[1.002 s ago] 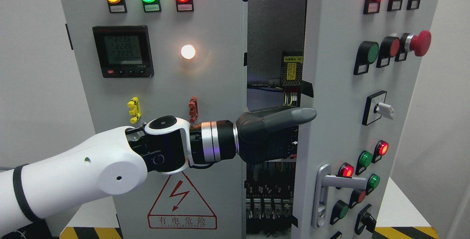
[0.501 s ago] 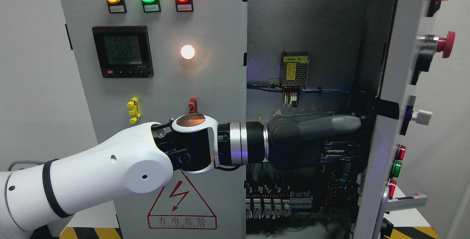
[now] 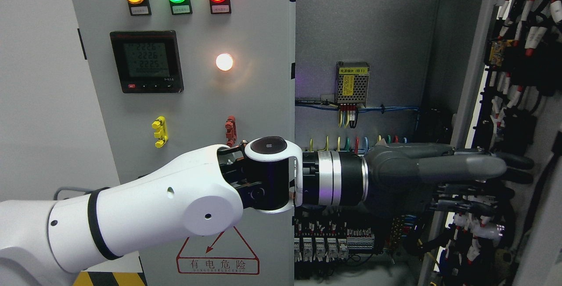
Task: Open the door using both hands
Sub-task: 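Push the push-button door outward with the left hand, swinging it open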
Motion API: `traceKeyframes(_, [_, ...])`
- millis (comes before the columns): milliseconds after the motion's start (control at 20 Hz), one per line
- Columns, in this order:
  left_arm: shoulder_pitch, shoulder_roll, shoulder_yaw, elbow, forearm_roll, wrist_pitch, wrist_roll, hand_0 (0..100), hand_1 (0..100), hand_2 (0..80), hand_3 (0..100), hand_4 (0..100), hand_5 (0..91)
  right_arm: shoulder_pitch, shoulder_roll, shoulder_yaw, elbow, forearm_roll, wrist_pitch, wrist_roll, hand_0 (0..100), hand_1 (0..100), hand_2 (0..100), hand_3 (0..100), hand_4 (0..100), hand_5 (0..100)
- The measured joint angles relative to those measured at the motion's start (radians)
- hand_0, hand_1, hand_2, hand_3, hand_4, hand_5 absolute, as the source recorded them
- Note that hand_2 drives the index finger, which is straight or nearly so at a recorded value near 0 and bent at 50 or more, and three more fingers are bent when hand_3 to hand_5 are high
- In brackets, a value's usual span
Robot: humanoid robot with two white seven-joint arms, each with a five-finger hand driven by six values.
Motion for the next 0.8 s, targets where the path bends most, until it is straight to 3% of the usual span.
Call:
traceKeyframes(200, [0.006,-0.052,0.012,0.018,-0.021,0.0,0.029,12,56,0.0,0,0,0.0,0.0,0.0,0.0,0.0,0.0,0.0,0.0,10,13,0,0,0,0])
traceKeyframes(501, [0.011,-0.133,0.025,0.049,-0.039,0.005,0.126,12,56,0.0,0,0,0.0,0.0,0.0,0.0,0.0,0.0,0.0,0.0,10,13,0,0,0,0])
traceKeyframes(802, [0.022,-0.219,0.032,0.093,-0.067,-0.004,0.169,12,56,0.0,0,0,0.0,0.0,0.0,0.0,0.0,0.0,0.0,0.0,10,13,0,0,0,0])
